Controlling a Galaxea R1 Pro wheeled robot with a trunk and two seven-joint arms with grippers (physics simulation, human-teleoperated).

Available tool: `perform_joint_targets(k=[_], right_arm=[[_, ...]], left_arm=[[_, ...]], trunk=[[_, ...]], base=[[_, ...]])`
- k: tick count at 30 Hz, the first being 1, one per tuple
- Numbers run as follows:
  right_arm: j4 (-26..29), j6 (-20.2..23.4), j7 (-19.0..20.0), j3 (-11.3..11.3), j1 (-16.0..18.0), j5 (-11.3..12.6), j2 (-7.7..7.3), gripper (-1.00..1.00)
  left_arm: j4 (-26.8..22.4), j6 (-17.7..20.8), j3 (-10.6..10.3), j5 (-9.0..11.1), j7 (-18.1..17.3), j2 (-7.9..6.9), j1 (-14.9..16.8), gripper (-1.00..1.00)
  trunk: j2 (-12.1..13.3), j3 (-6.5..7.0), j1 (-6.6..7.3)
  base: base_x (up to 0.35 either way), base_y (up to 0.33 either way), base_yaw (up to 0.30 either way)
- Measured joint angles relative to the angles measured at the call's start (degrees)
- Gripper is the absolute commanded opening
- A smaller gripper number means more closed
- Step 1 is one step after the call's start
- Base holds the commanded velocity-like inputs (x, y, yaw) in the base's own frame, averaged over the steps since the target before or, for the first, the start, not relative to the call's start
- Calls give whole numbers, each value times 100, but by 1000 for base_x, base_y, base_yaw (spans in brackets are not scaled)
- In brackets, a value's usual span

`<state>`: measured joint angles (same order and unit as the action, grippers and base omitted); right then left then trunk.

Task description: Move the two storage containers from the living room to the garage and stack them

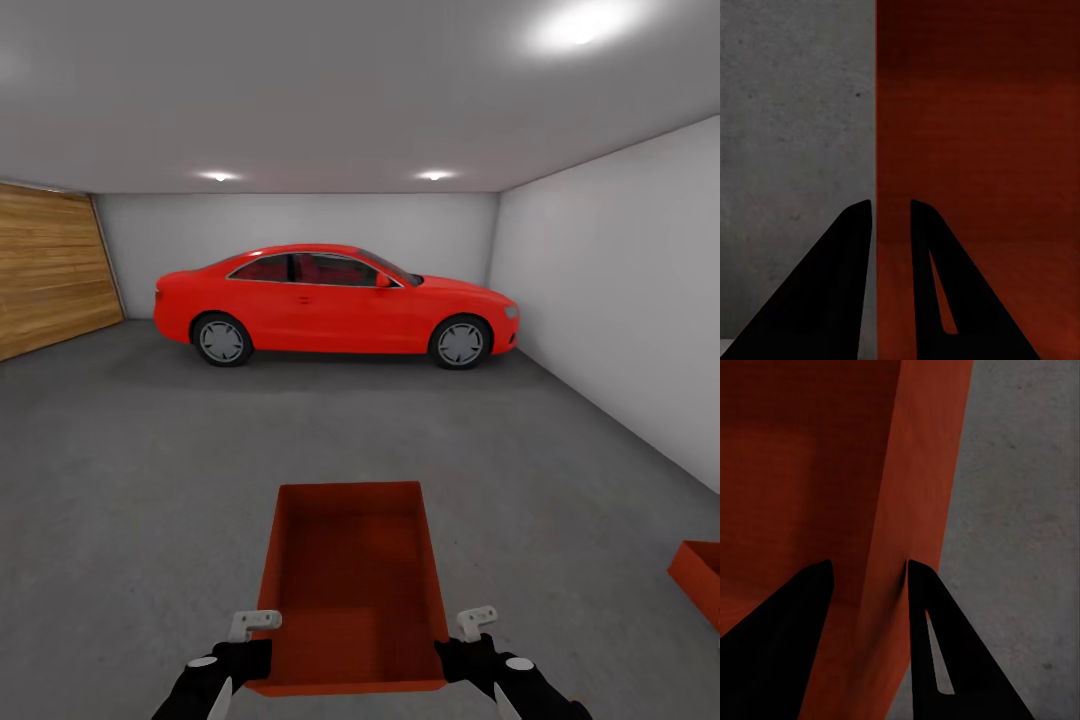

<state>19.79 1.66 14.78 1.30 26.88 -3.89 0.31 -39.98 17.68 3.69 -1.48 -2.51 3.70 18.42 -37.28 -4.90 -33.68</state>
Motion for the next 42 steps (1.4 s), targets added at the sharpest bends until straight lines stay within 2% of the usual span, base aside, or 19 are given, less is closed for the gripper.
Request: perform_joint_targets(k=[36, 42], right_arm=[[0, 0, 0, 0, 0, 0, 0, -100], [0, 0, 0, 0, 0, 0, 0, -100]], left_arm=[[0, 0, 0, 1, 1, 0, 0, -100], [0, 0, 0, 1, 1, 0, 0, -100]], trunk=[[0, 0, 0], [-1, 0, 2]], base=[[0, 8, 0], [171, 0, 0]])
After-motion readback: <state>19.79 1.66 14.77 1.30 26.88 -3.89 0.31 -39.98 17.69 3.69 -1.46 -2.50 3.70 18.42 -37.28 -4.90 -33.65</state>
